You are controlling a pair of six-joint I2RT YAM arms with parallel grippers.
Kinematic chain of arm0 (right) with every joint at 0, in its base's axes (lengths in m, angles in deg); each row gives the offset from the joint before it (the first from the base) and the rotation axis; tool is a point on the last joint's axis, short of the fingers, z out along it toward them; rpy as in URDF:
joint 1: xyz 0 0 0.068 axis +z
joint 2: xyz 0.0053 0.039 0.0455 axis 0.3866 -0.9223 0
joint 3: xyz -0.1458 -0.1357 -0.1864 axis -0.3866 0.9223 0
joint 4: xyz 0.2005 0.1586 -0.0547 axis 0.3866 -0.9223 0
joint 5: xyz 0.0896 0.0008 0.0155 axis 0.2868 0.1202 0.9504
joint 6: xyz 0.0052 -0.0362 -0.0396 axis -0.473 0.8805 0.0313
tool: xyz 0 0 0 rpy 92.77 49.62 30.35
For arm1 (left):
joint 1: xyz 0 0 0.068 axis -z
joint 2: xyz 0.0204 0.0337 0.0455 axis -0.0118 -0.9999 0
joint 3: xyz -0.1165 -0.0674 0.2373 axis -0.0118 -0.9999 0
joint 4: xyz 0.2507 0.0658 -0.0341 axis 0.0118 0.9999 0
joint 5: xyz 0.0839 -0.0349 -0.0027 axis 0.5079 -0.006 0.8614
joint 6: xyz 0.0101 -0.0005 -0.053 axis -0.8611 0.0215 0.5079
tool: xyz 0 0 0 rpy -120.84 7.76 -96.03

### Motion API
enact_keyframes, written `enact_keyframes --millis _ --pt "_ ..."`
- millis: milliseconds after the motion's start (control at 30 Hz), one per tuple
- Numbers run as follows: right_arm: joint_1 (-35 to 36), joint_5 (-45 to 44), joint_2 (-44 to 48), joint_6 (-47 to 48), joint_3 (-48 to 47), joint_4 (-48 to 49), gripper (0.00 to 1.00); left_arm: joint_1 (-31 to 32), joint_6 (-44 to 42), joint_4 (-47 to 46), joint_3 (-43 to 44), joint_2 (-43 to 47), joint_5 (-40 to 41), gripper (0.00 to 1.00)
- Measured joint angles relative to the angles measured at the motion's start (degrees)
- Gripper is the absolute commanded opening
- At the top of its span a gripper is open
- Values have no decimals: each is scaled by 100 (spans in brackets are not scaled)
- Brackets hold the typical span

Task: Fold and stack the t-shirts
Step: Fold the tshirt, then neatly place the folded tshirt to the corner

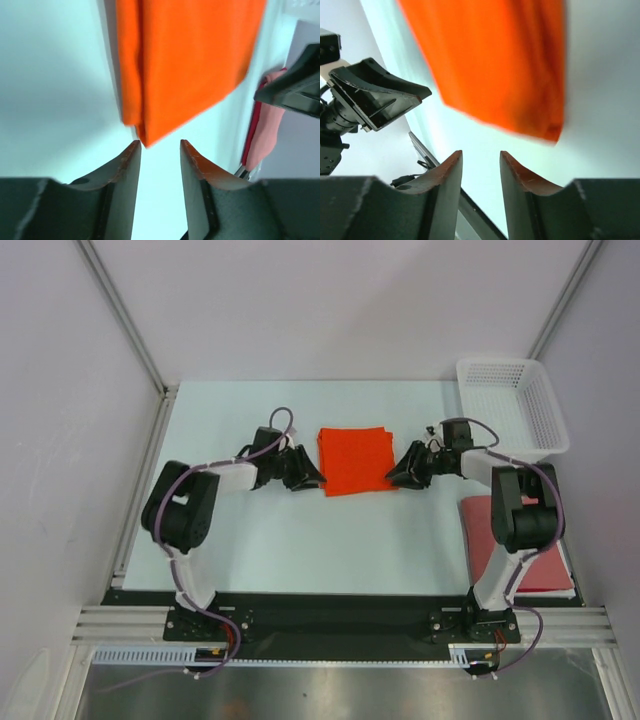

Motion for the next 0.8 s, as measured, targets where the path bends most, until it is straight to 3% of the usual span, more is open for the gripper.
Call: enact_keyframes --millis 167,267,367,400,467,633,800 --pt "-105 -275 1283 109 120 -457 49 -28 291 2 -708 1370 356 48" --pt "-144 -481 1799 162 278 -542 52 76 678 -105 -994 1956 579 58" --pt "-195 -702 2138 136 649 -586 54 437 1449 -284 -1231 2284 1078 70" --pt "-210 -778 2229 111 774 -623 54 632 1788 -422 -1370 2367 1379 78" --pt "-229 -966 2354 55 927 -756 55 1130 2605 -562 -1659 2503 1991 80" --pt "-286 -1482 2618 31 887 -1034 58 2490 4583 -667 -1762 2216 3471 81" --pt "-328 -2256 2774 269 225 -1735 60 3047 6022 -802 -1082 997 4376 76"
